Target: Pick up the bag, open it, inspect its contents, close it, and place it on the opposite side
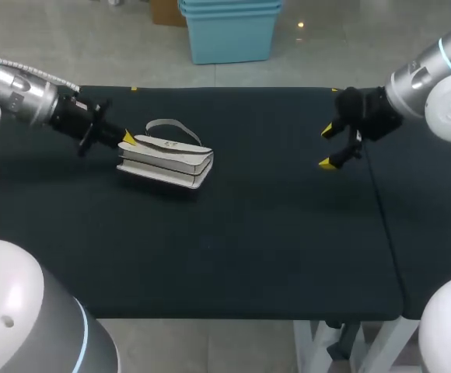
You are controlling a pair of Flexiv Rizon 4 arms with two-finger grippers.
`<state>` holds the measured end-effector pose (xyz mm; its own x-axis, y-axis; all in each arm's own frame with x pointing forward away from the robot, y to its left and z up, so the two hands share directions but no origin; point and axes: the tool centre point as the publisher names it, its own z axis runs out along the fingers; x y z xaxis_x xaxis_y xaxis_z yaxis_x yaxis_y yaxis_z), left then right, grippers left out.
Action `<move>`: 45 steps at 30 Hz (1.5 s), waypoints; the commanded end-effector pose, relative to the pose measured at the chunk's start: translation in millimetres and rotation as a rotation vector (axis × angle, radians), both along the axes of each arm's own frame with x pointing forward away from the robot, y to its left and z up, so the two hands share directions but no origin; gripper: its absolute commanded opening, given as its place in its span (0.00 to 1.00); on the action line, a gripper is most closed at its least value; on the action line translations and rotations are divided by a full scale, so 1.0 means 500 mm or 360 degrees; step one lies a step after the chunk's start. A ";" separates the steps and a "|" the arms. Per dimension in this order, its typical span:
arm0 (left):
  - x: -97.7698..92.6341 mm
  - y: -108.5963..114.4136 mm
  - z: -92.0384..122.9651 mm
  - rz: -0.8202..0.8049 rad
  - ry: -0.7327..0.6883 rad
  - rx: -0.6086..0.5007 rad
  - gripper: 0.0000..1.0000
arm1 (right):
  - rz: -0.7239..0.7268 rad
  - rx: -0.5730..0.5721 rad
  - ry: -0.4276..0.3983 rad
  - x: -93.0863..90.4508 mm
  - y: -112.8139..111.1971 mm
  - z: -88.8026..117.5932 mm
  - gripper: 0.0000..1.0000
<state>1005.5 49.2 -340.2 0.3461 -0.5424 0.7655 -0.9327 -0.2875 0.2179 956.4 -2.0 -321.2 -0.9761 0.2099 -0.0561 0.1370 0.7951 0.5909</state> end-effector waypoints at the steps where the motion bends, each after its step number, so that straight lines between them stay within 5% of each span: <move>1: -0.025 -0.041 -0.012 0.1260 -0.0961 0.0570 0.00 | -0.0001 -0.0002 0.0002 0.001 0.001 -0.001 1.00; 13: -0.046 -0.136 -0.007 0.1315 -0.1103 0.0573 0.00 | -0.0001 -0.0002 0.0002 0.001 0.001 -0.001 1.00; 21: -0.049 -0.187 -0.038 0.1034 -0.1046 0.0510 0.00 | -0.0001 -0.0002 0.0002 0.001 0.001 -0.001 1.00; 45: -0.035 -0.207 -0.035 0.0625 -0.0699 0.0316 0.00 | -0.0001 -0.0002 0.0002 0.001 0.001 -0.001 1.00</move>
